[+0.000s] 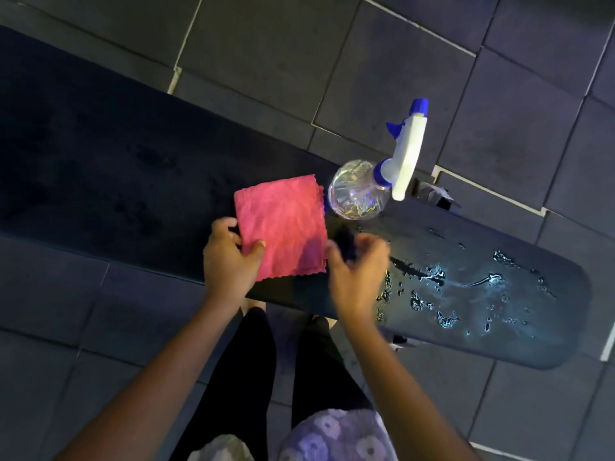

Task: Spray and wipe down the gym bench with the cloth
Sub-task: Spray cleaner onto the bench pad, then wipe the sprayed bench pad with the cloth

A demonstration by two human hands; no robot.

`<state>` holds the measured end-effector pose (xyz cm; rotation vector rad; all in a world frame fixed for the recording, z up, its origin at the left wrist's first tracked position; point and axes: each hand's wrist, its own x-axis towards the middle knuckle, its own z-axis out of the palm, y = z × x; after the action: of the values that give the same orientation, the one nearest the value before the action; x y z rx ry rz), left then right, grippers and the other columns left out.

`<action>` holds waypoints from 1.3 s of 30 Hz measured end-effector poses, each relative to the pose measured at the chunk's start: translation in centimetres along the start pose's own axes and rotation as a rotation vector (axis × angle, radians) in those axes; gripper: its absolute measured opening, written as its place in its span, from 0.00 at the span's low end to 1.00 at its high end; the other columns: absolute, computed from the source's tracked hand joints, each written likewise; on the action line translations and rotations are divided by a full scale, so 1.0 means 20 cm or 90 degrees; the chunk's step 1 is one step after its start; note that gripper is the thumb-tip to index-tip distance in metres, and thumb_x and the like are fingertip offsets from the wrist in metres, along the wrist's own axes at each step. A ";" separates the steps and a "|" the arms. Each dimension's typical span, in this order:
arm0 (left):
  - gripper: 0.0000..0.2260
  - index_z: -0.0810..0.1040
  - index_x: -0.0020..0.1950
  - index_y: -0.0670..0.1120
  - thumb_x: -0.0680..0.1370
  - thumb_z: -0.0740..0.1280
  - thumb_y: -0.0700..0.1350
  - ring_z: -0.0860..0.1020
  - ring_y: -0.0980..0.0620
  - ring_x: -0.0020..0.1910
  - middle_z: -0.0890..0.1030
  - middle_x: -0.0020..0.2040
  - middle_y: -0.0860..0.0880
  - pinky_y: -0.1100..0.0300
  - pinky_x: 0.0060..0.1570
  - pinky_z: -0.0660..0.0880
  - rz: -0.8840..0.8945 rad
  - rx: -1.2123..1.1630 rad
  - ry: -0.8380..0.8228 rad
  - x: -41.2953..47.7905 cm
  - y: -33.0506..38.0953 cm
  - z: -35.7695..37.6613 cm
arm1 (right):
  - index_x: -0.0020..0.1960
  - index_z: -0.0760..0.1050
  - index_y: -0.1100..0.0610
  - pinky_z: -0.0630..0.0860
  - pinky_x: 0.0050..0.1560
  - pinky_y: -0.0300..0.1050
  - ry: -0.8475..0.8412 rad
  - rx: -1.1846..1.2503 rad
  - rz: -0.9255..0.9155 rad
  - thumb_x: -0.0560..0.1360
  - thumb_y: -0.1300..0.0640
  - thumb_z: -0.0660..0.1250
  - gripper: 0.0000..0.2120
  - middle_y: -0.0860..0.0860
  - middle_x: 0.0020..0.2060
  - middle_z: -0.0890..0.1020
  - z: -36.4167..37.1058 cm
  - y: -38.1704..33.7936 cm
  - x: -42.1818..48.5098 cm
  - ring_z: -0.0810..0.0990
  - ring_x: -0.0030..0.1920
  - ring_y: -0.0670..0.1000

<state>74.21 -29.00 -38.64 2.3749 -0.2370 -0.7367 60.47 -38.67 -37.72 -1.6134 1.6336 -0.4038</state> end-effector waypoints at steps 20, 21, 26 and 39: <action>0.14 0.76 0.46 0.43 0.65 0.67 0.49 0.78 0.44 0.44 0.81 0.47 0.37 0.37 0.53 0.75 -0.126 -0.179 -0.254 -0.51 0.14 0.30 | 0.35 0.74 0.61 0.72 0.32 0.45 -0.114 0.050 0.258 0.66 0.62 0.71 0.06 0.59 0.30 0.79 -0.46 0.32 -0.04 0.75 0.31 0.52; 0.12 0.76 0.45 0.44 0.66 0.67 0.49 0.78 0.43 0.46 0.81 0.48 0.37 0.35 0.54 0.74 -0.142 -0.208 -0.265 -0.54 0.18 0.33 | 0.36 0.73 0.63 0.74 0.33 0.50 -0.107 0.103 0.283 0.67 0.65 0.70 0.05 0.64 0.32 0.79 -0.50 0.34 -0.03 0.75 0.32 0.54; 0.07 0.76 0.46 0.49 0.70 0.68 0.42 0.78 0.51 0.47 0.82 0.44 0.49 0.33 0.59 0.72 -0.129 -0.380 -0.337 -0.61 0.44 0.44 | 0.36 0.71 0.56 0.67 0.35 0.49 -0.007 0.375 0.303 0.63 0.66 0.68 0.08 0.55 0.30 0.73 -0.70 0.29 0.09 0.70 0.32 0.52; 0.15 0.76 0.59 0.46 0.73 0.70 0.36 0.79 0.55 0.44 0.81 0.53 0.47 0.62 0.45 0.77 0.036 -0.081 -0.175 -0.44 0.35 0.63 | 0.57 0.73 0.59 0.75 0.54 0.49 0.046 0.039 0.169 0.71 0.63 0.72 0.16 0.51 0.46 0.80 -0.68 0.46 0.16 0.80 0.49 0.54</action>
<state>60.04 -37.98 -38.46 2.1355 -0.3589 -1.0200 44.80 -44.46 -36.39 -1.3273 1.8435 -0.3741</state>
